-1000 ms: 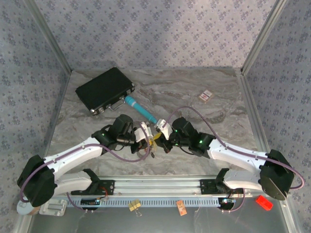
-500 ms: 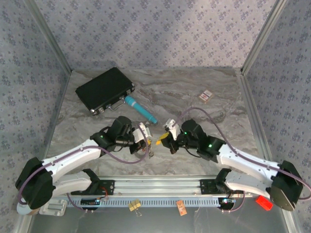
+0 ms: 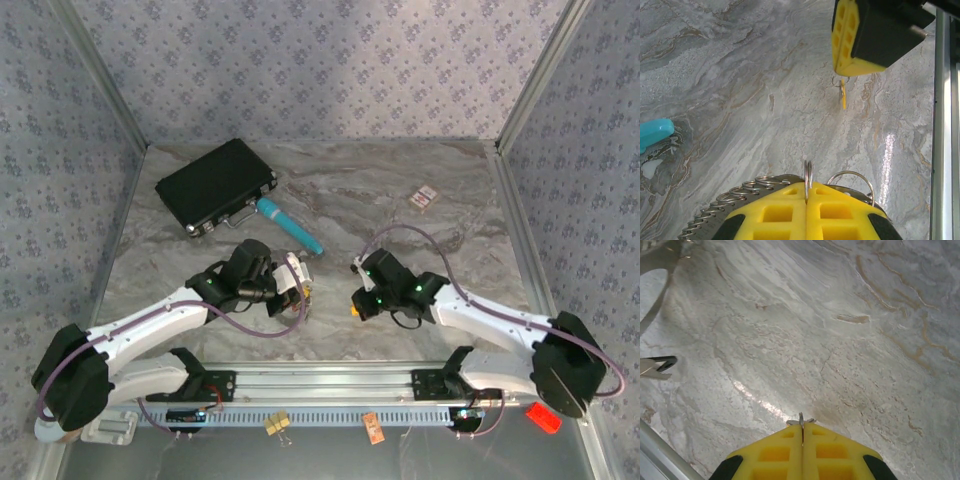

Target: Put the keys on the keyring

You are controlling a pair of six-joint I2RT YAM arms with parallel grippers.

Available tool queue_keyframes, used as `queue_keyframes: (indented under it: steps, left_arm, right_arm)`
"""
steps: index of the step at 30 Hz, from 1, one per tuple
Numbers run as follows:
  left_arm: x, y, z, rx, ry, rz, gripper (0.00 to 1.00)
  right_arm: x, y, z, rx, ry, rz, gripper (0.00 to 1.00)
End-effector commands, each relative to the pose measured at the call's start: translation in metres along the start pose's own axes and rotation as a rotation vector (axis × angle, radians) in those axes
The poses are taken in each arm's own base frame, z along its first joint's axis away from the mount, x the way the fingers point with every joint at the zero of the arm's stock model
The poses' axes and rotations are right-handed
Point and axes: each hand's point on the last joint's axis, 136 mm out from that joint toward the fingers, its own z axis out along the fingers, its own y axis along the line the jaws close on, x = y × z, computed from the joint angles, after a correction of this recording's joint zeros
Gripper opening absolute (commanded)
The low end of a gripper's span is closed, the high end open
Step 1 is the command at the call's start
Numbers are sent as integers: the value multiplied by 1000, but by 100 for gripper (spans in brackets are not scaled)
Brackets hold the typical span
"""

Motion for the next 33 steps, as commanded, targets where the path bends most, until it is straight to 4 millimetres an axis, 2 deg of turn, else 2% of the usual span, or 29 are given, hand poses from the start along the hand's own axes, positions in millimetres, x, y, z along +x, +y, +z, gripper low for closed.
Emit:
queue_keyframes:
  steps: [1, 9, 18, 28, 33]
  left_arm:
    - [-9, -2, -6, -2, -39, 20, 0]
    - [-9, -2, -7, -1, -42, 22, 0]
    - [-7, -2, -6, -4, -39, 19, 0]
    - [-7, -1, -7, -8, -39, 21, 0]
    - [-6, -1, -6, -8, -37, 22, 0]
  right_arm:
    - [-4, 3, 1, -8, 69, 70, 0]
    - [-12, -3, 19, -6, 132, 92, 0]
    - [-26, 3, 40, -51, 130, 111, 0]
    - [-29, 6, 59, -71, 159, 120, 0]
    - [-28, 6, 64, -75, 164, 127, 8]
